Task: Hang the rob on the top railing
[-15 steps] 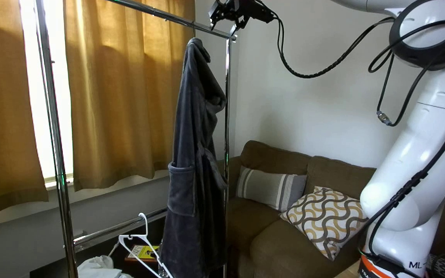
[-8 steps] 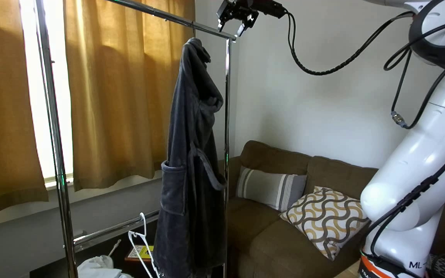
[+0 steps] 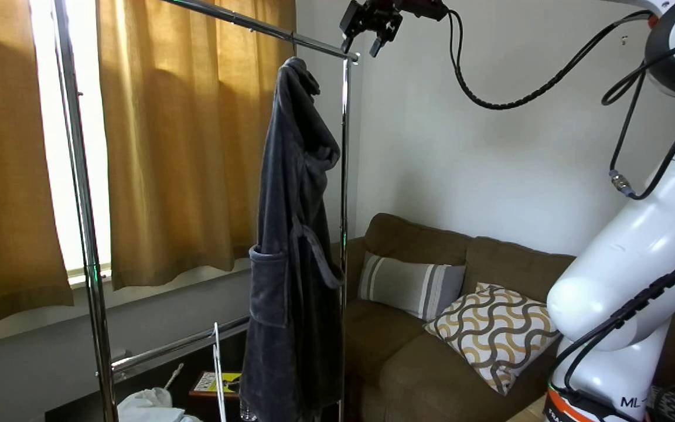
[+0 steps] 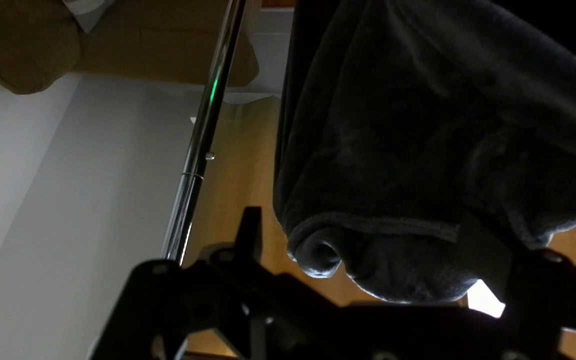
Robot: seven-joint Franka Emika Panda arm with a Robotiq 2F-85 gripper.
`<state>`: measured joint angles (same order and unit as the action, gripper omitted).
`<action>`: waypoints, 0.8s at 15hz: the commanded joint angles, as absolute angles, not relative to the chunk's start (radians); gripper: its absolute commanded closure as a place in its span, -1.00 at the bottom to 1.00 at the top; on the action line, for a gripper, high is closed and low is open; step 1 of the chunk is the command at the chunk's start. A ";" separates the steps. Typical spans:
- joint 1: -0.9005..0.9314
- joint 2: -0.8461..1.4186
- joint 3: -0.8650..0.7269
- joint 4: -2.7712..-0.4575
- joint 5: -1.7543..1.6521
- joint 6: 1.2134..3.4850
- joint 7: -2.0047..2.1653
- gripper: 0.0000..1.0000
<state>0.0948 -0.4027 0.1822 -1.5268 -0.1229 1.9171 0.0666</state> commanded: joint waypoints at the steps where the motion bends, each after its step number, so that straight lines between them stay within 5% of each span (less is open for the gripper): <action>1: 0.095 -0.401 0.185 -1.526 -0.123 1.913 0.066 -1.00; 12: 0.096 -0.409 0.185 -1.539 -0.123 1.914 0.063 -1.00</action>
<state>0.0975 -0.4129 0.1829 -1.5454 -0.1229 1.9174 0.0624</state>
